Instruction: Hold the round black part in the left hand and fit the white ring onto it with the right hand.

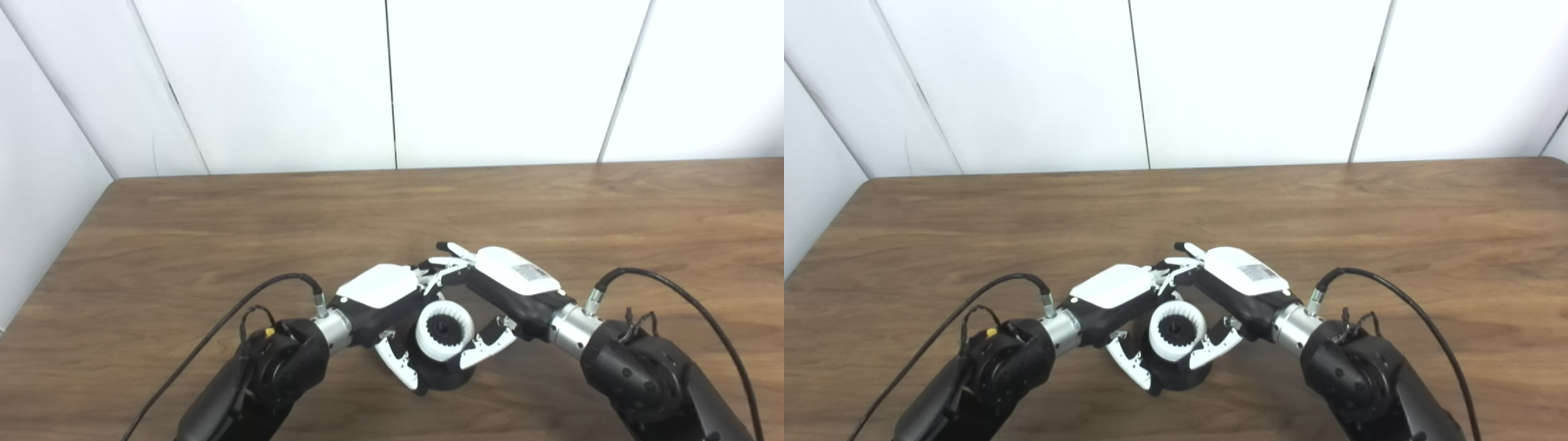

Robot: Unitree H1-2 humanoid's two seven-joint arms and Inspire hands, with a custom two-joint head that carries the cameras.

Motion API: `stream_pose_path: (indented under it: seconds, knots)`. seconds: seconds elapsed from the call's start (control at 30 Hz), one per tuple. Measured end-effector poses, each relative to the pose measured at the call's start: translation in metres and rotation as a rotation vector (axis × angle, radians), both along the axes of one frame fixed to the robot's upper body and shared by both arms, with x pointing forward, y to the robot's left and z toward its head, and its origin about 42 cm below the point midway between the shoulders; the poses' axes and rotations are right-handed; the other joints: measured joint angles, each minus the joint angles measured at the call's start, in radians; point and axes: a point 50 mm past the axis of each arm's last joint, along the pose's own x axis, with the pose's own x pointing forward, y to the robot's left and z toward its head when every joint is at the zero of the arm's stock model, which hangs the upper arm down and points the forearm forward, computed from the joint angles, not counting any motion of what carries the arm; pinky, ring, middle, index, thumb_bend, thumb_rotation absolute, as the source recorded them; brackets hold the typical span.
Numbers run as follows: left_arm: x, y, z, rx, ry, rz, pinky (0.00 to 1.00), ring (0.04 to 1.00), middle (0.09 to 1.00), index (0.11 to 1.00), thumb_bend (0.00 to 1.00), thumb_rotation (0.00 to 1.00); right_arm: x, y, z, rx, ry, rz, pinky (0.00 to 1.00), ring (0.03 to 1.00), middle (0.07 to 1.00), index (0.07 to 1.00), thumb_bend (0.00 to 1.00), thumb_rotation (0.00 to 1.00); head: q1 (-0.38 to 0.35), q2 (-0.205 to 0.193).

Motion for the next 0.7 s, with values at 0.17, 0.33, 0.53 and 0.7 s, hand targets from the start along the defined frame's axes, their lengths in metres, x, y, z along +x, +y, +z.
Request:
stream_pose_path:
  seconds: [0.17,0.33,0.53,0.7]
  knots:
    - [0.0000,0.0010,-0.0003,0.005,0.000,-0.001,1.00,1.000,0.960,0.668,0.95,0.20,-0.0011,0.0017,-0.0005,-0.020,-0.026,0.007,0.96,1.000,0.892,0.494,0.52,0.15,0.000,0.000]
    - [0.0000,0.0010,-0.0003,0.005,0.000,0.000,1.00,1.000,0.962,0.667,0.95,0.20,-0.0016,0.0022,-0.0006,-0.033,-0.039,0.011,0.96,1.000,0.893,0.494,0.51,0.16,0.002,0.003]
    - [-0.0001,0.0008,-0.0004,0.006,0.000,-0.001,1.00,1.000,0.965,0.677,0.94,0.21,-0.0016,0.0016,-0.0007,-0.037,-0.042,0.015,0.96,1.000,0.892,0.494,0.51,0.16,0.003,0.009]
    - [-0.0002,0.0004,-0.0003,0.012,-0.004,-0.005,1.00,1.000,0.956,0.677,0.96,0.22,-0.0010,0.0008,-0.0014,-0.044,-0.015,0.022,0.95,1.000,0.908,0.496,0.51,0.17,0.006,0.011]
